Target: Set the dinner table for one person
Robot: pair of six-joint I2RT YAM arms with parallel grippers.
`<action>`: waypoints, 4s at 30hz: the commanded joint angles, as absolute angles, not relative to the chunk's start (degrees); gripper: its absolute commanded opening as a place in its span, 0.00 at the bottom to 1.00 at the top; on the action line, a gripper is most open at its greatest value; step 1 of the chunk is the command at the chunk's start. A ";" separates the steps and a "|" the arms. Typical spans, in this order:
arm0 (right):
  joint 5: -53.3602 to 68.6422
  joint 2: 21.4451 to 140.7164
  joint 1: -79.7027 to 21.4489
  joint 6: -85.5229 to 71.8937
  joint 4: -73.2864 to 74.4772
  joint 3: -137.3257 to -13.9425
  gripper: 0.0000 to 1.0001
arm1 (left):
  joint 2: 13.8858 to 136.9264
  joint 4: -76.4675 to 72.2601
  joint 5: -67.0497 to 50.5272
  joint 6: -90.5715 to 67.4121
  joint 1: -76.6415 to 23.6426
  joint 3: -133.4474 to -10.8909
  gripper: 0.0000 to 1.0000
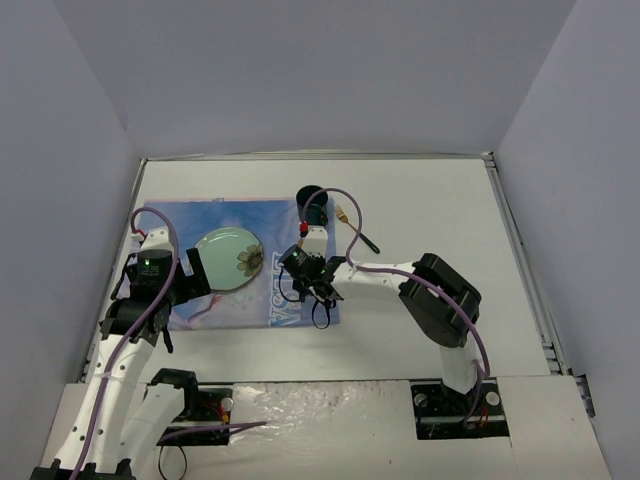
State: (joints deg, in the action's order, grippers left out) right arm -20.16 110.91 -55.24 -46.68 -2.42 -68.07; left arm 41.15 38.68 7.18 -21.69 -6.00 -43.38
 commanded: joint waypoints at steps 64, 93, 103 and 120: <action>10.98 121.06 -22.63 7.12 2.85 -89.95 0.42 | 45.62 40.03 1.67 -32.96 -9.76 -48.21 0.97; -4.65 103.98 -22.96 -22.37 4.82 -65.45 0.00 | 47.66 37.80 -1.67 -32.47 -11.72 -48.96 0.97; -12.65 94.49 -31.99 -41.82 4.83 -52.74 0.00 | 50.37 33.58 1.22 -34.24 -20.20 -49.66 0.97; -10.43 85.48 -34.60 -52.18 6.75 -53.83 0.00 | 63.71 13.14 9.47 -34.53 -47.41 -52.49 0.97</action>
